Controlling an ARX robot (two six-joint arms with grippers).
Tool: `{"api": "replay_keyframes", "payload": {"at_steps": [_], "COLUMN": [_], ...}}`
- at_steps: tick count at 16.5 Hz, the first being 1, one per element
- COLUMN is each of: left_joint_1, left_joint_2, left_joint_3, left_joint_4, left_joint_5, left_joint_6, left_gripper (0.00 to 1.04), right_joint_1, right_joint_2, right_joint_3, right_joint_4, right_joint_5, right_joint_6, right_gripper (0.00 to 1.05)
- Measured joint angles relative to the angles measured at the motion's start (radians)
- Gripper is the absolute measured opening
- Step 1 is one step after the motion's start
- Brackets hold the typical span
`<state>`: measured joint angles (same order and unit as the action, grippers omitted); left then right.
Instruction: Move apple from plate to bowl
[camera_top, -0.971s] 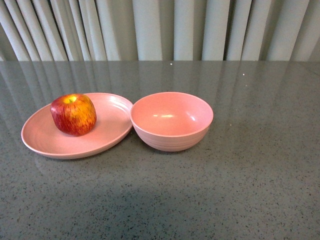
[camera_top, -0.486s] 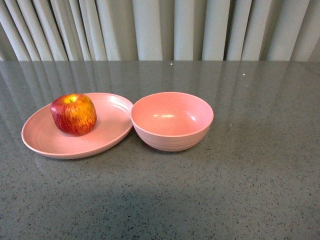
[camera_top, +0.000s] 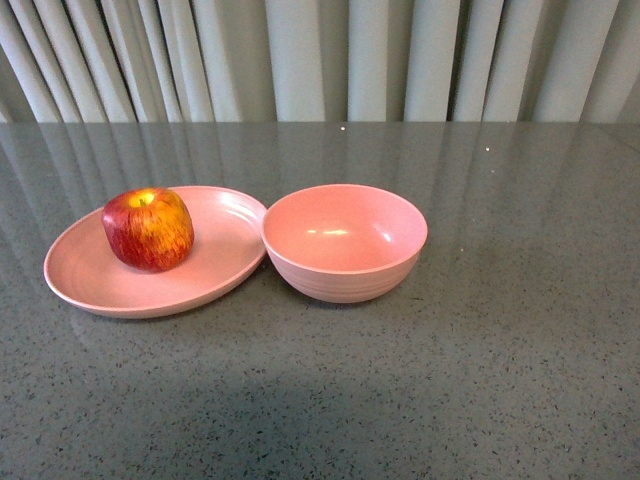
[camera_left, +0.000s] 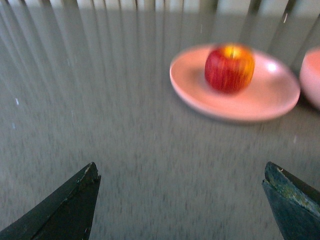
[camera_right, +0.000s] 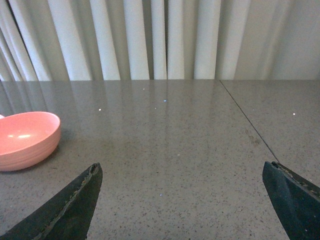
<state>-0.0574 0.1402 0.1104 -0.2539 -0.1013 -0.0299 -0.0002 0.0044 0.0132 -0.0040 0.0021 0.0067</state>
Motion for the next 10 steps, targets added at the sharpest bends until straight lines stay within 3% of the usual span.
{"api": "replay_keyframes", "payload": {"at_steps": [2,7,10], "left_joint_1": [-0.060,-0.080,-0.106], "left_joint_2": [0.131,0.624,0.992], "left_joint_3": [0.051,0.248,0.443], "left_joint_4": [-0.012,0.433,0.573], "left_joint_5": [-0.014,0.064,0.107], "left_joint_6": [-0.012,-0.019,-0.031], "left_gripper": [0.98,0.98,0.98], "right_joint_1": [0.000,0.000,0.000], "right_joint_2": [0.000,0.000,0.000], "right_joint_3": [0.000,0.000,0.000], "right_joint_4": [0.000,0.000,0.000], "right_joint_5": [-0.002,-0.002,-0.002], "right_joint_6": [0.000,-0.001,0.000], "right_gripper": [0.98,0.98,0.98]}}
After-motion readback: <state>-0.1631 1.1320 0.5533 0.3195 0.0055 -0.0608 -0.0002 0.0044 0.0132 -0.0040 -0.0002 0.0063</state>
